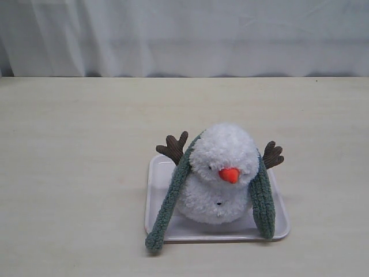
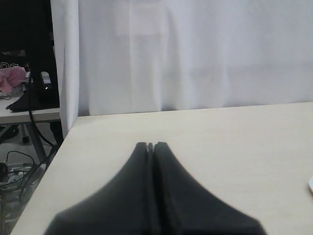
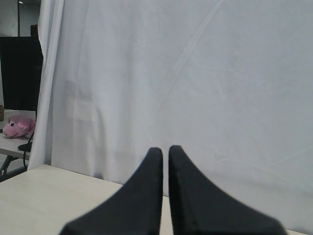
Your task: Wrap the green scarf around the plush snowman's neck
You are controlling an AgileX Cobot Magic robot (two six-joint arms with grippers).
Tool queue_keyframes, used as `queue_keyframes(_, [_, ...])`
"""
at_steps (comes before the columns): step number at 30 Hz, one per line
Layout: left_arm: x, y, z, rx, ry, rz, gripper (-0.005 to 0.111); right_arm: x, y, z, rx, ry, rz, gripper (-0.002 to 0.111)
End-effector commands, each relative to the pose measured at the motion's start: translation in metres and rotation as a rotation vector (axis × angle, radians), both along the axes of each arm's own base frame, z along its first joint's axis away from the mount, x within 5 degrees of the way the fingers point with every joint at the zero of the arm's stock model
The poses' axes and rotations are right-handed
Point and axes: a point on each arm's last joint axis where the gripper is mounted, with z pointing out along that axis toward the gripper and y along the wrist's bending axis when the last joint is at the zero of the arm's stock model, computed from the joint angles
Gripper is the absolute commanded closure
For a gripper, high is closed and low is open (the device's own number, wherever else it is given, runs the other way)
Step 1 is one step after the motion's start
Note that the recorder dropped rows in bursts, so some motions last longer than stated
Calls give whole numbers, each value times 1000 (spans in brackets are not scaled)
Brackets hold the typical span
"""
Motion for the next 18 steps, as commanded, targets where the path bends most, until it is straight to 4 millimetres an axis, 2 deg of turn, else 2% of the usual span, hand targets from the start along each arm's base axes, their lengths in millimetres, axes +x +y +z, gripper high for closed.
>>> queue_keyframes(1, [0, 0, 0, -7, -4, 2, 107, 0, 0, -1, 5, -2, 0, 104])
queue_keyframes(6, [0, 0, -4, -3, 41, 1, 107, 0, 0, -1, 5, -2, 0, 104])
queue_keyframes(10, [-2, 0, -15, -2, 162, -3, 107, 0, 0, -1, 5, -2, 0, 104])
queue_keyframes(18, [-2, 0, -15, -2, 162, -3, 107, 0, 0, -1, 5, -2, 0, 104])
